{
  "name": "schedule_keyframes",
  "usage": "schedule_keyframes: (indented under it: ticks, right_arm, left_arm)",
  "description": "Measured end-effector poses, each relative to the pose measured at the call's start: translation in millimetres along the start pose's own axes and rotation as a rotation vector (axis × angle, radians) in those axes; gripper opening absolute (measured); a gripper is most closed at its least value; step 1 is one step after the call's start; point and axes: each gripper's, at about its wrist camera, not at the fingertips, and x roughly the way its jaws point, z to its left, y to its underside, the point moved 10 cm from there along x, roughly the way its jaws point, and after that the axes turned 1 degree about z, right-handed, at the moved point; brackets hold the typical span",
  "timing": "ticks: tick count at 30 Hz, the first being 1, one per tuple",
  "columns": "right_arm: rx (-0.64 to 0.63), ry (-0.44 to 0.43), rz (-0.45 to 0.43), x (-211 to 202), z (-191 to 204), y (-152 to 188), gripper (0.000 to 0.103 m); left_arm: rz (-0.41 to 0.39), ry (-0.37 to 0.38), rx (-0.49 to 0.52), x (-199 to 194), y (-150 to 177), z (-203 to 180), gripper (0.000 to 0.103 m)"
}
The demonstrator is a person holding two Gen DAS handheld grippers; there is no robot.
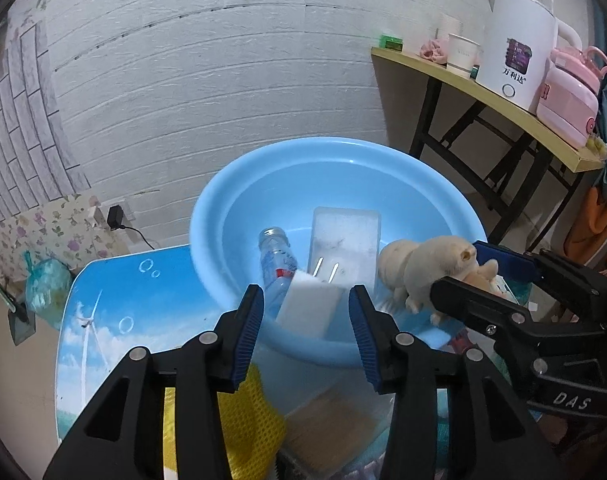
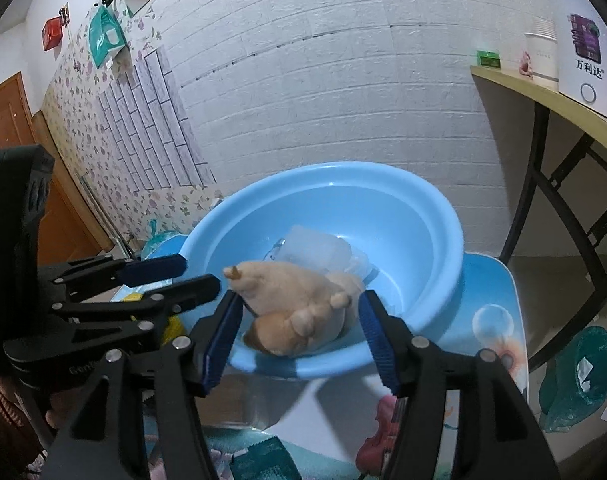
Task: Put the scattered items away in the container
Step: 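Open the left gripper over the basin while the right releases the doll, then move the left gripper to the white hanger while the right approaches the teal packet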
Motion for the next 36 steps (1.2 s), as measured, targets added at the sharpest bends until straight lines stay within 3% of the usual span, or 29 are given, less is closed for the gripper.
schedule_keyframes:
  ticks: [6,10,17,29,32,36]
  right_arm:
    - [-0.008,0.025,0.005,-9,2,9,0.06]
    - [0.005,0.074,0.025,-14,-6,18,0.06]
    - [0.149,0.206,0.087,-21,-49,39,0.066]
    - [0.097,0.172,0.184,-19,-24,96,0.066]
    - [0.079,0.179,0.21,-20,-21,109,0.066]
    - [0.066,0.166,0.216,-23,-17,119,0.066]
  left_arm:
    - [-0.012,-0.017,-0.037,-14,14,17,0.059]
    - [-0.014,-0.025,-0.053,-24,26,28,0.062]
    - [-0.019,-0.049,-0.099,-39,47,52,0.062]
    - [0.004,-0.101,-0.189,-53,101,100,0.07]
    - [0.013,-0.096,-0.205,-57,113,108,0.07]
    - [-0.01,-0.043,-0.226,-63,122,111,0.081]
